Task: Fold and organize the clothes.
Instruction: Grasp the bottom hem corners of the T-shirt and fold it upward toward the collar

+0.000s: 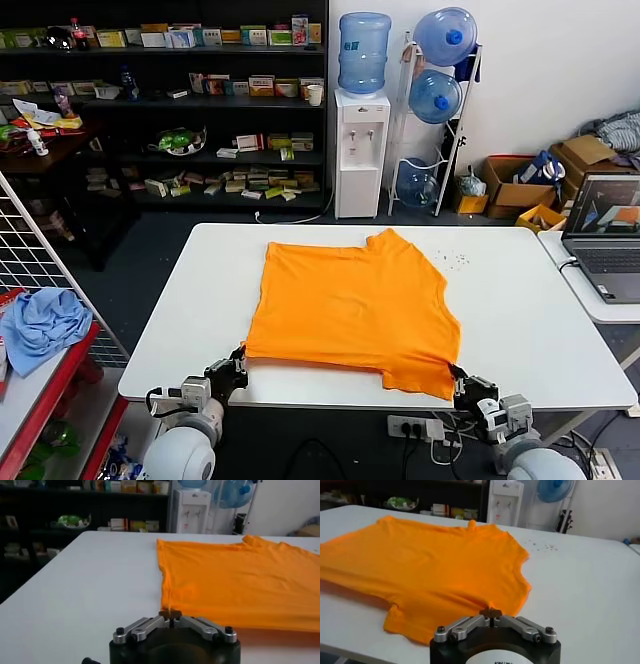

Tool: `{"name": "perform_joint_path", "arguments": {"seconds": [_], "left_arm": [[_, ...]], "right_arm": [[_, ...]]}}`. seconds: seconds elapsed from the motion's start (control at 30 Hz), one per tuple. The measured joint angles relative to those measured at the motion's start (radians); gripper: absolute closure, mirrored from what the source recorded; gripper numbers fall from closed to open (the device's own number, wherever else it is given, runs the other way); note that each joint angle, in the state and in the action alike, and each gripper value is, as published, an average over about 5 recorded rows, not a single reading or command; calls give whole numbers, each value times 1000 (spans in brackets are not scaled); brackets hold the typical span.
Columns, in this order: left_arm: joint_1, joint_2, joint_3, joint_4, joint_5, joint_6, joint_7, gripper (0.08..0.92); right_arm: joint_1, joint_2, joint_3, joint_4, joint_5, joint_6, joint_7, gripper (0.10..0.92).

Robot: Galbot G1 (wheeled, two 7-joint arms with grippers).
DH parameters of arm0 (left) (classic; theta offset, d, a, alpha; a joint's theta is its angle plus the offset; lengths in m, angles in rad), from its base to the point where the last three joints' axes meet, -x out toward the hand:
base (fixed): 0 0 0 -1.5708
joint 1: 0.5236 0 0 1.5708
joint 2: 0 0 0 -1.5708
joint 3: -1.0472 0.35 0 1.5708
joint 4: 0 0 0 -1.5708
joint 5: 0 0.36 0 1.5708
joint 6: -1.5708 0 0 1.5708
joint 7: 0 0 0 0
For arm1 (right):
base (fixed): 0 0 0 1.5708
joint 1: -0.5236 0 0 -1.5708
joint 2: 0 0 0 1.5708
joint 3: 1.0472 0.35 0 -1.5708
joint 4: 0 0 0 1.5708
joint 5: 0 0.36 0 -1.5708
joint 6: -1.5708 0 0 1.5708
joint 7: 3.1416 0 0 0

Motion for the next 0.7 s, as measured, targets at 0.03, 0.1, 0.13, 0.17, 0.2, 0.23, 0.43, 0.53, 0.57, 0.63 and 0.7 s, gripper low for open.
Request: {"name": "perform_joint_path", "arguments": {"seconds": [0.03, 0.1, 0.13, 0.17, 0.2, 0.23, 0.43, 0.53, 0.57, 0.63, 0.7], "left_arm": [[1, 0, 1, -3, 8, -5, 3, 907], [-1, 0, 4, -6, 26, -17, 8, 907], [-4, -1, 6, -5, 35, -24, 10, 907], [-8, -2, 8, -3, 44, -31, 12, 907], [-14, -5, 10, 1, 54, -38, 15, 907], [-20, -8, 13, 6, 63, -46, 17, 907], [-76, -30, 25, 63, 113, -82, 24, 907], [-115, -41, 30, 106, 128, -95, 25, 907], [-130, -44, 32, 122, 132, -98, 26, 907], [-159, -51, 36, 153, 139, -104, 28, 907], [-188, -56, 40, 185, 146, -108, 31, 907]], "right_arm": [[3, -1, 0, -2, -8, 11, 0, 901], [14, -3, -4, -12, -24, 33, 1, 901], [23, -3, -6, -20, -32, 45, 1, 901], [34, -4, -10, -31, -39, 57, 1, 901], [47, -4, -14, -43, -46, 70, 1, 901], [61, -3, -19, -56, -54, 83, 1, 901], [178, 6, -58, -164, -98, 160, -5, 901], [246, 16, -83, -231, -113, 188, -12, 901], [270, 20, -92, -254, -117, 195, -14, 901], [315, 28, -111, -300, -124, 206, -19, 901], [360, 37, -131, -345, -129, 212, -25, 901]]}}
